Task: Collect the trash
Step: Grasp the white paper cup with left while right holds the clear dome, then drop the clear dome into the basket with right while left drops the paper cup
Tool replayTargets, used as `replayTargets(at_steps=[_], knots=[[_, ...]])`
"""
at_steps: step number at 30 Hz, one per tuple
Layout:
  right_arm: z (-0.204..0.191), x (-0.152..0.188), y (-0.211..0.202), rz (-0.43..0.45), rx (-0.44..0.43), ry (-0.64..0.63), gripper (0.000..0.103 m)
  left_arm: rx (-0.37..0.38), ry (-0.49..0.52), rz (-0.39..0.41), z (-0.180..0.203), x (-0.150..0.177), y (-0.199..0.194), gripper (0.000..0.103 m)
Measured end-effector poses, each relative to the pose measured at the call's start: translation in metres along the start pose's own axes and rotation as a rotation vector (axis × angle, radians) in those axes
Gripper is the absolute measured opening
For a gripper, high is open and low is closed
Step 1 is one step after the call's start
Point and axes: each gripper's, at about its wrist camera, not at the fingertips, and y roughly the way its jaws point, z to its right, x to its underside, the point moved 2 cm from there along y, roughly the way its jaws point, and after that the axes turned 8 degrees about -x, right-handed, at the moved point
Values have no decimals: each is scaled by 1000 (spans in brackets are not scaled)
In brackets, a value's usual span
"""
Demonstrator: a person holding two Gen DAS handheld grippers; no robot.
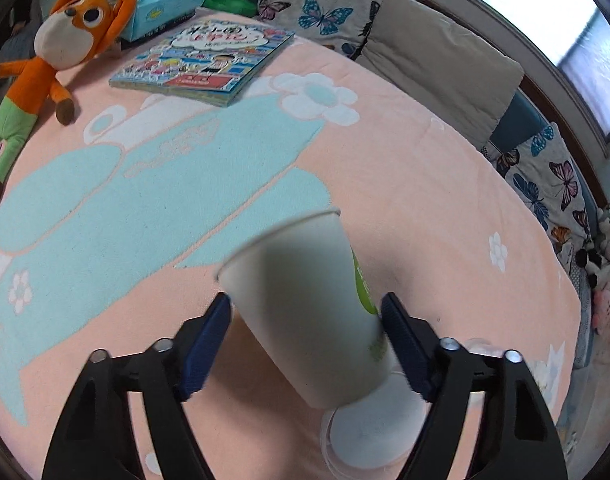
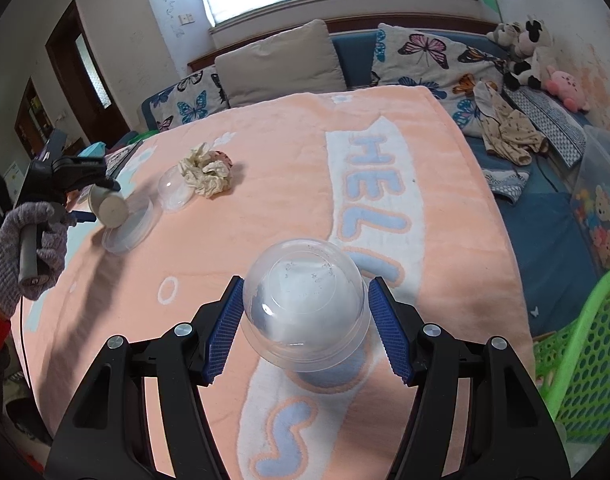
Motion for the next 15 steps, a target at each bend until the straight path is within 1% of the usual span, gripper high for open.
replayTargets(at_steps=[1, 4, 8, 12, 15], knots=[[1, 1, -2, 2, 1, 4, 64, 5, 9, 7, -1, 1, -2, 64], [5, 2, -11, 16, 7, 20, 64, 29, 50, 46, -1, 10, -17, 60], [5, 5, -29, 42, 14, 33, 64, 73, 129, 117, 0, 29, -50, 59], [6, 9, -48, 64, 31, 38, 64, 123, 209, 195, 4, 52, -91, 59], [8, 14, -63, 78, 42, 51, 64, 191, 261, 212, 10, 71, -118, 59]])
